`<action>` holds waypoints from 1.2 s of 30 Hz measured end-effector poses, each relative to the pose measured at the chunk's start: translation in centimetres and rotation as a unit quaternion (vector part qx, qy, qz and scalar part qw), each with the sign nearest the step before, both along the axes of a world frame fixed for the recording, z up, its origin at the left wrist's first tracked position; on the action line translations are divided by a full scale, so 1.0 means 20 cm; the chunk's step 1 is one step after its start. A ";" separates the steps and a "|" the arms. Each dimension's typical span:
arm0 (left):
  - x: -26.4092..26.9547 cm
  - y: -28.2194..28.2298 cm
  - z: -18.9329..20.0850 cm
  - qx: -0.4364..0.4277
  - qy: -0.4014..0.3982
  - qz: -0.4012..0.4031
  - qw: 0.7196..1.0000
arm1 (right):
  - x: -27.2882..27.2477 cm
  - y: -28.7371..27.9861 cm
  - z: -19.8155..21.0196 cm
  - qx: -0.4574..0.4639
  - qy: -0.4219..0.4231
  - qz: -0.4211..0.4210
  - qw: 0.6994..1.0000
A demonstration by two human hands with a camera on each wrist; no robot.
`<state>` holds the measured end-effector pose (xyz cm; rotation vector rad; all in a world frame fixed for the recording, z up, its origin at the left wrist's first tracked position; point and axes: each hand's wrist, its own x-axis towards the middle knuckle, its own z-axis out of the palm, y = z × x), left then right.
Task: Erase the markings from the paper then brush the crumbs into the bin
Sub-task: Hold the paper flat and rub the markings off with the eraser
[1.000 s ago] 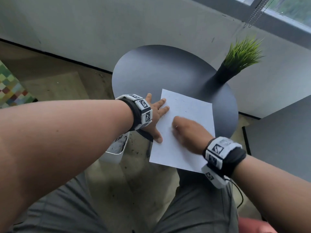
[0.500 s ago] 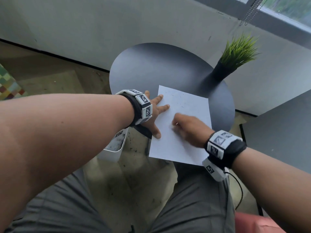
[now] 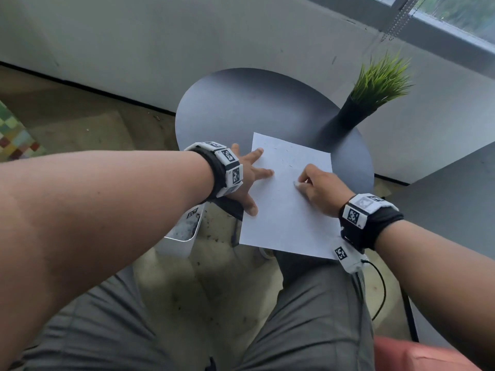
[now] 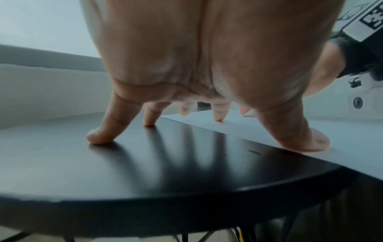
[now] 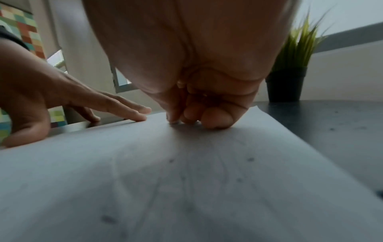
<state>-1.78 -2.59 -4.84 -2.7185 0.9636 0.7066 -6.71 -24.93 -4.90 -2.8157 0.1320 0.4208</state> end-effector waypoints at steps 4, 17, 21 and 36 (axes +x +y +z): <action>-0.03 0.01 0.01 0.004 0.015 0.014 1.000 | -0.09 0.13 0.02 -0.045 -0.020 0.091 0.995; -0.02 -0.01 0.02 -0.012 0.004 0.029 1.000 | -0.08 0.06 -0.04 -0.017 -0.033 0.028 0.999; -0.07 -0.01 0.02 -0.007 -0.004 0.026 1.000 | -0.02 0.02 -0.04 0.009 -0.036 -0.031 0.999; -0.05 0.00 -0.04 -0.028 0.021 0.028 0.999 | -0.16 0.22 0.03 -0.035 -0.030 0.111 0.993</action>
